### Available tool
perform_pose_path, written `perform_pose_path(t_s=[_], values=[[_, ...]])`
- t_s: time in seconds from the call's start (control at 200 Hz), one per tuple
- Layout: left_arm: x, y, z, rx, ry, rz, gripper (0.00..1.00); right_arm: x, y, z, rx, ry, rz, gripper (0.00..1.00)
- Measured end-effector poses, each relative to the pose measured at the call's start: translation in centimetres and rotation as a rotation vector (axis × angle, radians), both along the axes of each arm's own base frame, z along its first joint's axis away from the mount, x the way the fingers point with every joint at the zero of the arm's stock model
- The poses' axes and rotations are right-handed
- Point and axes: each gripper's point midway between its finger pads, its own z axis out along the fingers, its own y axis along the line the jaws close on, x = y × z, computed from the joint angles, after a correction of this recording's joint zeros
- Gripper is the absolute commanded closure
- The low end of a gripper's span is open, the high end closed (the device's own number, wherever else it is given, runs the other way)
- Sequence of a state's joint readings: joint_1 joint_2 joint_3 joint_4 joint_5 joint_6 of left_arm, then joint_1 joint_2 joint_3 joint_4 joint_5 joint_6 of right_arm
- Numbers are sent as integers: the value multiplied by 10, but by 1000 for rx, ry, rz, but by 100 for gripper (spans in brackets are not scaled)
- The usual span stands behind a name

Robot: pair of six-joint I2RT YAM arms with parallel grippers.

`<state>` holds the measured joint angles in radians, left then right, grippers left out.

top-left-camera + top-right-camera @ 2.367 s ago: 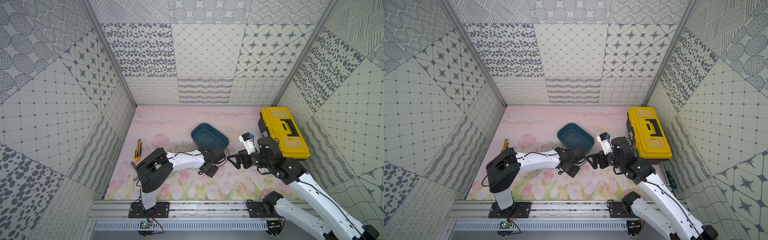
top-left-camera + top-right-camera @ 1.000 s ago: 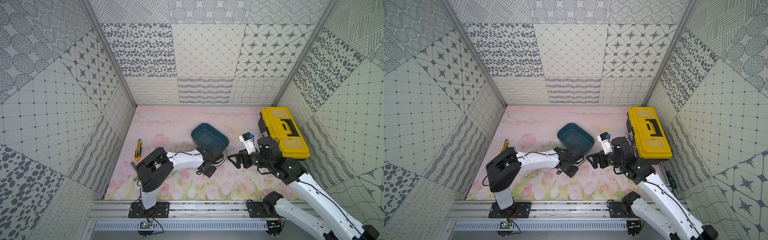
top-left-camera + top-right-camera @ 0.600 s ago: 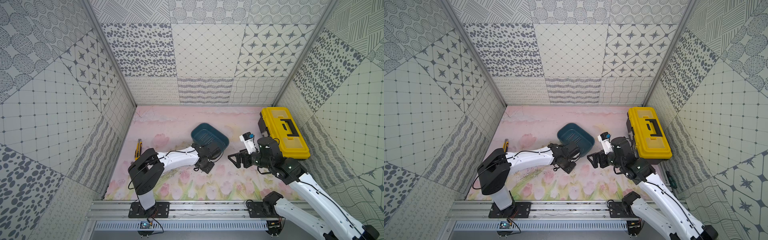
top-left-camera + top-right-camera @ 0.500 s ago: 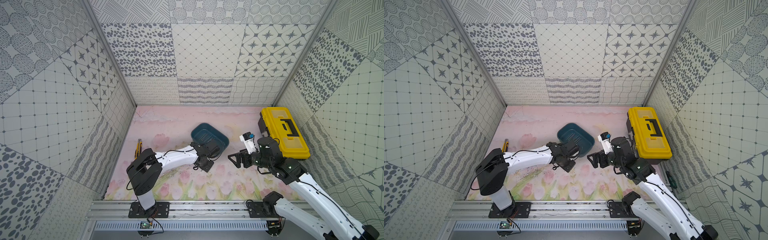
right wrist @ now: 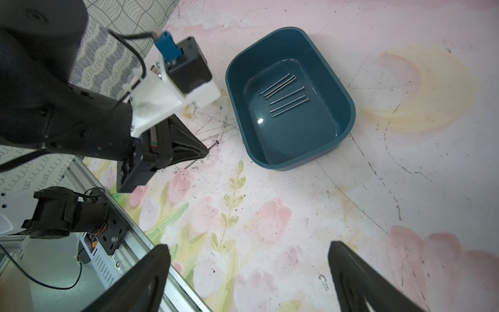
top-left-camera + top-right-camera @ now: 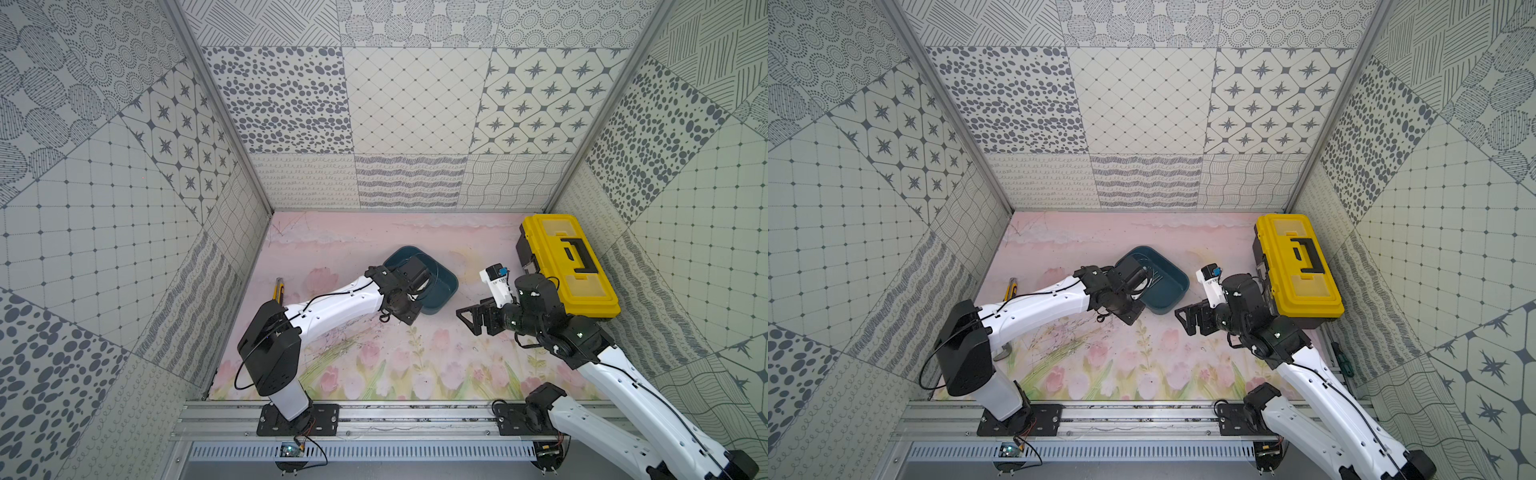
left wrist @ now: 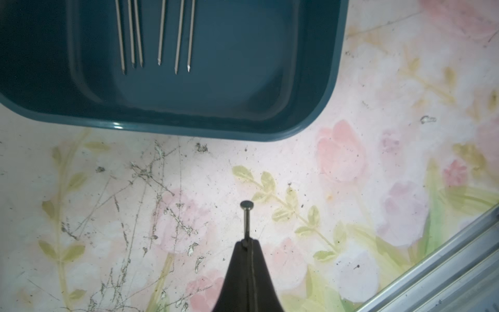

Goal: Put the nails on the desktop into the storage box
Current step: Place the nail in the storage box.

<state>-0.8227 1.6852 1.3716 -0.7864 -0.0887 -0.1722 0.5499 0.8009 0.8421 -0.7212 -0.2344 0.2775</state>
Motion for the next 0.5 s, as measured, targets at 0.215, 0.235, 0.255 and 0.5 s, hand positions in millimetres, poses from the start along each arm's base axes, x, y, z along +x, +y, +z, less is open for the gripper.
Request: perform_pose_path(t_s=[0.215, 0.235, 0.255, 0.5], values=[[36, -14, 29, -16, -51, -26, 100, 0, 0, 0, -1, -1, -1, 3], [40, -17, 31, -18, -55, -30, 100, 0, 0, 0, -1, -1, -1, 3], [43, -19, 32, -17, -57, -35, 100, 0, 0, 0, -1, -1, -1, 3], [79, -46, 35, -15, -75, -82, 100, 1, -1, 0, -5, -4, -6, 3]])
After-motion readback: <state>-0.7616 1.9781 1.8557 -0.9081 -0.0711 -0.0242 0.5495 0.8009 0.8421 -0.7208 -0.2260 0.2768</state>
